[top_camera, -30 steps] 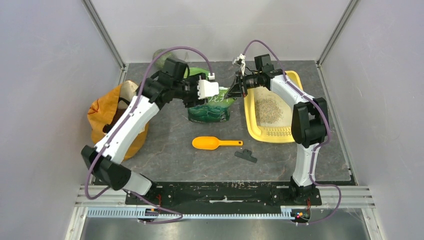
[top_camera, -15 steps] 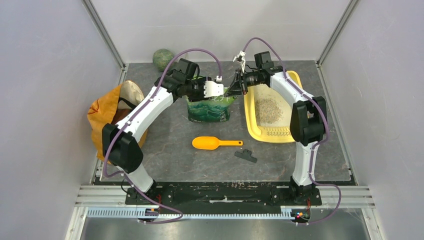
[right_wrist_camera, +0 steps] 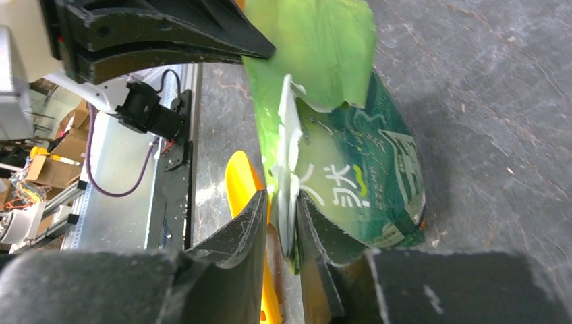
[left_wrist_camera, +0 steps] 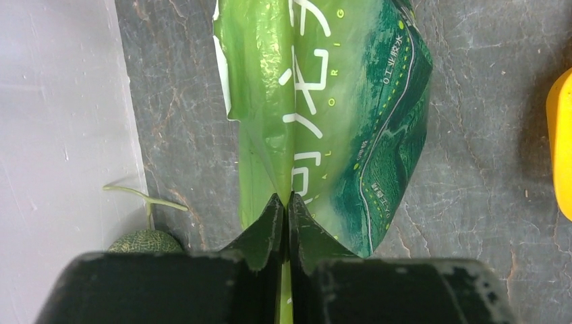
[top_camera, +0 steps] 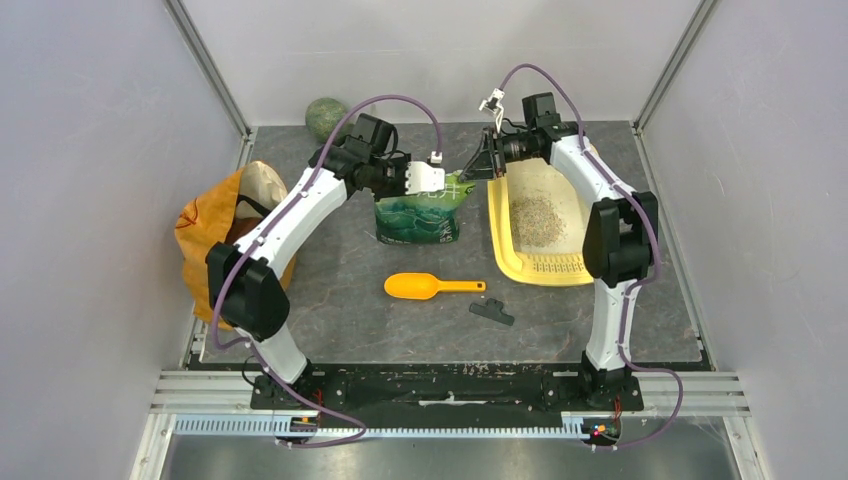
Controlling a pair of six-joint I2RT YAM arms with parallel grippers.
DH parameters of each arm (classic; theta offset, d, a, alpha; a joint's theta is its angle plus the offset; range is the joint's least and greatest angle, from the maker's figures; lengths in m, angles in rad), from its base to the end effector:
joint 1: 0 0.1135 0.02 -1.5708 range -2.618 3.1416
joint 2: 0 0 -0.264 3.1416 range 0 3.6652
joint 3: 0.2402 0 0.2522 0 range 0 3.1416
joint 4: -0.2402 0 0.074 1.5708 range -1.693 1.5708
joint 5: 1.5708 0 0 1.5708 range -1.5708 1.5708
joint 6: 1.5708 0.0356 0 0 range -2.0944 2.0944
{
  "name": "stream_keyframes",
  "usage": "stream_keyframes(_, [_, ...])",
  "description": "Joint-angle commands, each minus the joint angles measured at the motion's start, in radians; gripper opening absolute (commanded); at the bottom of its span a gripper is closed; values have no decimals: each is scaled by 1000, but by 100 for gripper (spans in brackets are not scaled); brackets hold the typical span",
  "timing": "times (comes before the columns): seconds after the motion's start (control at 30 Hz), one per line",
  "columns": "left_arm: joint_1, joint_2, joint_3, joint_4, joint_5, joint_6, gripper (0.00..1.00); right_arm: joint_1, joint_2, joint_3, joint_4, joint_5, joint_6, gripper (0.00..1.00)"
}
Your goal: Fill the litter box with clean litter
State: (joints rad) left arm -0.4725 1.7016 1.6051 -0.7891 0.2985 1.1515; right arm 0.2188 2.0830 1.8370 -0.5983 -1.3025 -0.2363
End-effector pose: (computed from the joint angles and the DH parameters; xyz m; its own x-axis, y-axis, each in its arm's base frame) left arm 0.3268 -0.1788 0.3277 0.2680 0.8434 -0.4656 0.8743 -0.0099 0.4853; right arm 0.4387 0.1327 0.2798 -0.5496 -0.1858 -0.8145 -0.8346 0.0784 0.5452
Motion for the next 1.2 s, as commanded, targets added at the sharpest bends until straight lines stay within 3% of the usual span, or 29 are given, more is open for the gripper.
stream_keyframes(0.0, [24, 27, 63, -82, 18, 46, 6, -17, 15, 80, -103, 68, -83, 29])
stream_keyframes(0.1, [29, 34, 82, -106, 32, 56, 2, -38, -23, 85, -130, 113, -190, 33])
stream_keyframes(0.2, [32, 40, 94, -122, 40, 60, 2, -49, -92, 34, -131, 148, -332, 47])
stream_keyframes(0.4, [34, 44, 107, -124, 54, 57, 2, -56, -238, -100, -63, 78, -526, 59])
stream_keyframes(0.57, [34, 47, 111, -124, 61, 49, 2, -17, -324, -263, 175, 32, -525, 60])
stream_keyframes(0.97, [34, 48, 125, -125, 53, 45, 2, 100, -202, -224, 158, 171, -715, 62])
stream_keyframes(1.17, [34, 40, 112, -124, 45, 55, 2, 92, -170, -217, 18, 228, -887, 53])
